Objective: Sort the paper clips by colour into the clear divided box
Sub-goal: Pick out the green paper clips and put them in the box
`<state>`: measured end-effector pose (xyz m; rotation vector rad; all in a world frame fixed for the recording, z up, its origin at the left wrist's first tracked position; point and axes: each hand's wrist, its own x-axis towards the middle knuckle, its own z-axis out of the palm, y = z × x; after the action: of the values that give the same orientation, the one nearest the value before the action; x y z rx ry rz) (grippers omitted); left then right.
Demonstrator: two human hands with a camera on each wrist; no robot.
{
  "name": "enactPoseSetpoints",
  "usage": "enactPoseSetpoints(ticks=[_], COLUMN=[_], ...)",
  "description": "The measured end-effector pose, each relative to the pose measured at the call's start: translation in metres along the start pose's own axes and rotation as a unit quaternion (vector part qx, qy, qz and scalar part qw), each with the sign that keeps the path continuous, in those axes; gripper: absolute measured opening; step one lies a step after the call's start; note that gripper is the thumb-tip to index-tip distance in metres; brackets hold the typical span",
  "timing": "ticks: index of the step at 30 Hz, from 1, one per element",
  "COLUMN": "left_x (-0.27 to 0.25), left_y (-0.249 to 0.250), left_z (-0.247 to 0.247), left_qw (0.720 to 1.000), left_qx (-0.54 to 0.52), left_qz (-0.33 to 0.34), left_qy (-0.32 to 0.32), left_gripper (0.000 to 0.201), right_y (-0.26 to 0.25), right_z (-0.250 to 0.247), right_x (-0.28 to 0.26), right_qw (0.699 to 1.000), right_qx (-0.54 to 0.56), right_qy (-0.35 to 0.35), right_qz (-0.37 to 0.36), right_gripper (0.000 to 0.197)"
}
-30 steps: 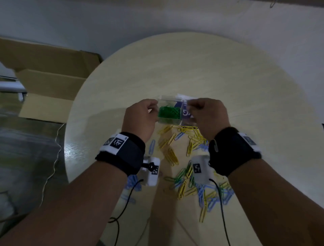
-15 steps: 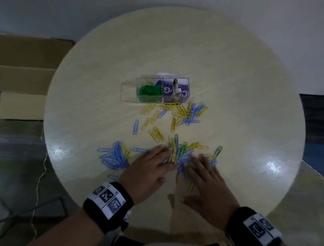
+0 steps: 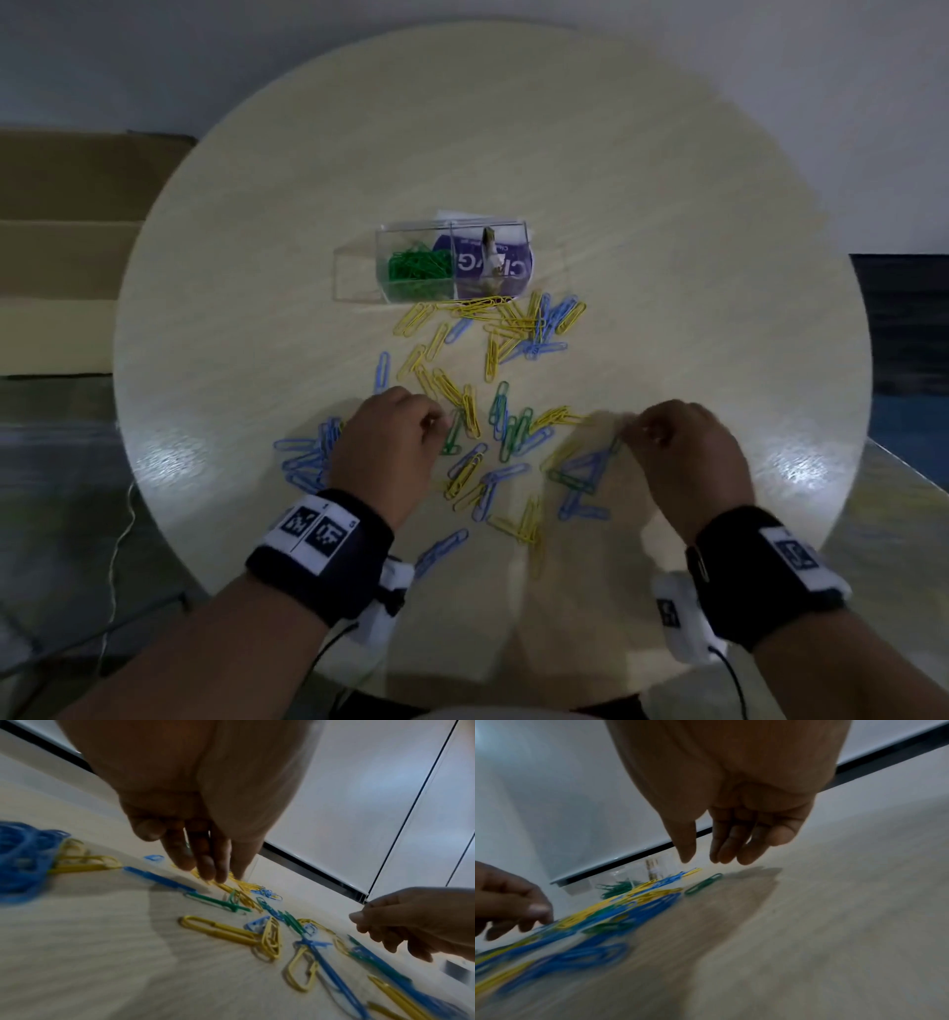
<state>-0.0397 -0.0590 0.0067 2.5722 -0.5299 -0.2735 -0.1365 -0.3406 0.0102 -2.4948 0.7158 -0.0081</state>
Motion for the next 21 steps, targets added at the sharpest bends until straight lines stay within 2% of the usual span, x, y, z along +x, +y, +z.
enactPoseSetpoints(ticks=[1,3,6,10,13,15,17,19,21], left_x=[0.003,0.007,0.011,0.015,0.016,0.015,0.015,0.018,0.023], left_y=[0.002,0.006,0.004,-0.004,-0.001,0.006,0.013,0.015,0.014], left_z=[0.001,0.003,0.001,-0.01,-0.013,-0.007,0.004,0.013,0.013], left_qw=[1.0,0.999,0.998,0.997,1.0,0.997,0.989,0.983,0.985], left_qx=[0.01,0.028,0.028,-0.019,-0.021,0.0,0.051,0.097,0.109], left_qz=[-0.016,-0.027,-0.045,-0.067,-0.002,0.074,0.126,0.131,0.117], left_qy=[-0.009,-0.029,-0.043,-0.018,0.015,-0.015,-0.062,-0.085,-0.066], left_gripper=[0.014,0.011,0.008,0.004,0.015,0.034,0.049,0.056,0.058], right_y=[-0.002,-0.008,-0.012,-0.013,-0.018,-0.028,-0.042,-0.052,-0.053], right_z=[0.0,0.003,0.01,0.011,0.009,0.011,0.017,0.025,0.03], right_x=[0.007,0.012,0.009,0.01,0.011,0.008,0.002,-0.003,-0.004], right_qw=[0.999,0.995,0.997,0.996,0.996,0.99,0.967,0.931,0.915], right_qx=[-0.022,-0.051,-0.041,-0.025,-0.039,-0.026,-0.053,-0.145,-0.214], right_qy=[-0.027,-0.079,-0.073,-0.08,-0.066,-0.059,-0.111,-0.169,-0.203], right_qz=[0.034,0.035,0.0,0.024,-0.037,-0.123,-0.224,-0.289,-0.274], right_gripper=[0.017,0.017,0.01,0.017,0.019,0.03,0.049,0.061,0.067])
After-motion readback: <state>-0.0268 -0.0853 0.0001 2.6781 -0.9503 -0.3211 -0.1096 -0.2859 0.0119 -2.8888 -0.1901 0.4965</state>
